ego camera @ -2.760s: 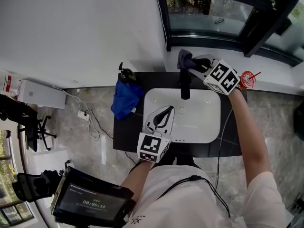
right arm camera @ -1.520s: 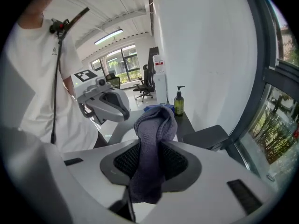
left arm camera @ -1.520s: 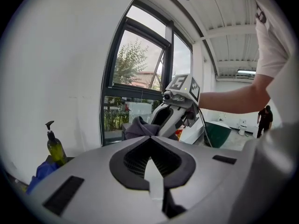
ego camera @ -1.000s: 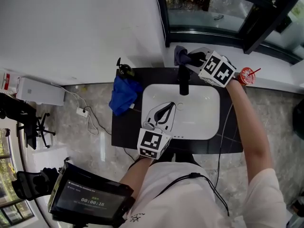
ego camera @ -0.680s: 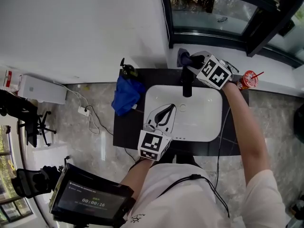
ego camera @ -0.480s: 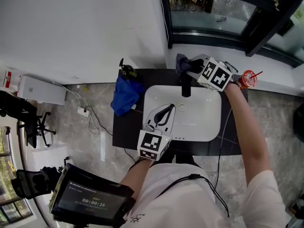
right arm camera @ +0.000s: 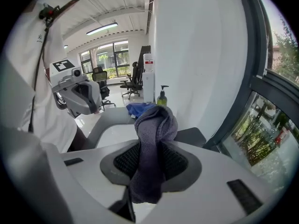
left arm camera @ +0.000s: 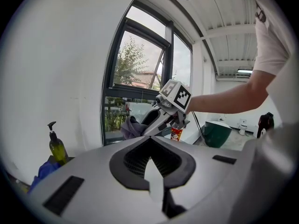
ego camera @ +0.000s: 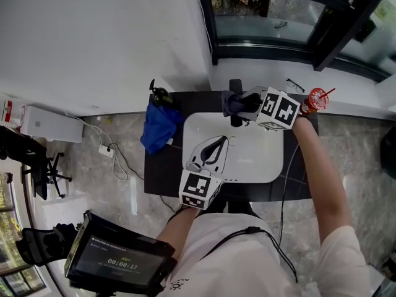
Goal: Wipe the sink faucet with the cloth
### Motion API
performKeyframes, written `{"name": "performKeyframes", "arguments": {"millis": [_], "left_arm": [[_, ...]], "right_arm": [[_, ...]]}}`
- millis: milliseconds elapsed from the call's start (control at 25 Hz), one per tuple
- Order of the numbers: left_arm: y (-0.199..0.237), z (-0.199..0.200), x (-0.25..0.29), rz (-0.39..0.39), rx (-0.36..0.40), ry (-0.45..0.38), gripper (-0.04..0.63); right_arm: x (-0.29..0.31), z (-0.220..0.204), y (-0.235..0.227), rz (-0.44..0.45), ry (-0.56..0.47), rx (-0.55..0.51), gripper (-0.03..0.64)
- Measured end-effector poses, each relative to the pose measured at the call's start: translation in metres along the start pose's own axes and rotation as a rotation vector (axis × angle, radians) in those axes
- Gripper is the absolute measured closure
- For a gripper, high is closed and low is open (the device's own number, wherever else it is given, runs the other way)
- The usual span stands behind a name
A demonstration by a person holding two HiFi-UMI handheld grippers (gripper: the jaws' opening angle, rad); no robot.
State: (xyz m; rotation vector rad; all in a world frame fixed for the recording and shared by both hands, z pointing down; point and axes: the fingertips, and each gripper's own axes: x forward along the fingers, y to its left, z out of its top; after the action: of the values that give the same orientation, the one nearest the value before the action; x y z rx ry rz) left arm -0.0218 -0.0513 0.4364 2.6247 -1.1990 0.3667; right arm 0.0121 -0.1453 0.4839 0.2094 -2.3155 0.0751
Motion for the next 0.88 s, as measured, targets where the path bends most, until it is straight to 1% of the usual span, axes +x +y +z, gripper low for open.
{"name": "performKeyframes", "arguments": {"millis": [80,200,280,320,400,520,600,720,880], "left_arm": [[-0.001,-0.001,0.0,-0.003,0.001,0.002,0.601],[0.0,-0.002,-0.002,0.001,-0.005,0.003,0.601],[0.001,-0.002,-0.003,0.003,-0.008,0.001,0.601],[0.001,-0.002,-0.003,0.003,-0.007,0.0,0.601],[0.001,0.0,-0.002,0.004,-0.007,-0.004,0.601],[0.004,0.0,-0.002,0.006,0.003,-0.001,0.601],[0.006,-0.001,-0.002,0.011,0.005,-0.001,0.601],[0.009,0.0,-0.003,0.024,-0.002,-0.002,0.603],[0.015,-0.002,-0.006,0.04,-0.002,0.005,0.601]], "right_arm": [[-0.003,-0.004,0.016,0.072,0.017,0.007,0.5],[-0.009,-0.011,0.042,0.202,0.041,0.035,0.502],[-0.015,-0.014,0.049,0.243,0.035,0.055,0.5],[-0.018,-0.013,0.047,0.243,0.021,0.066,0.5],[-0.026,-0.008,0.031,0.199,-0.019,0.082,0.502],[-0.04,0.005,-0.011,0.067,-0.08,0.083,0.5],[-0.047,0.013,-0.037,-0.004,-0.094,0.068,0.5],[-0.048,0.022,-0.065,-0.087,-0.082,0.037,0.5],[-0.035,0.024,-0.095,-0.221,-0.024,-0.025,0.5]]}}
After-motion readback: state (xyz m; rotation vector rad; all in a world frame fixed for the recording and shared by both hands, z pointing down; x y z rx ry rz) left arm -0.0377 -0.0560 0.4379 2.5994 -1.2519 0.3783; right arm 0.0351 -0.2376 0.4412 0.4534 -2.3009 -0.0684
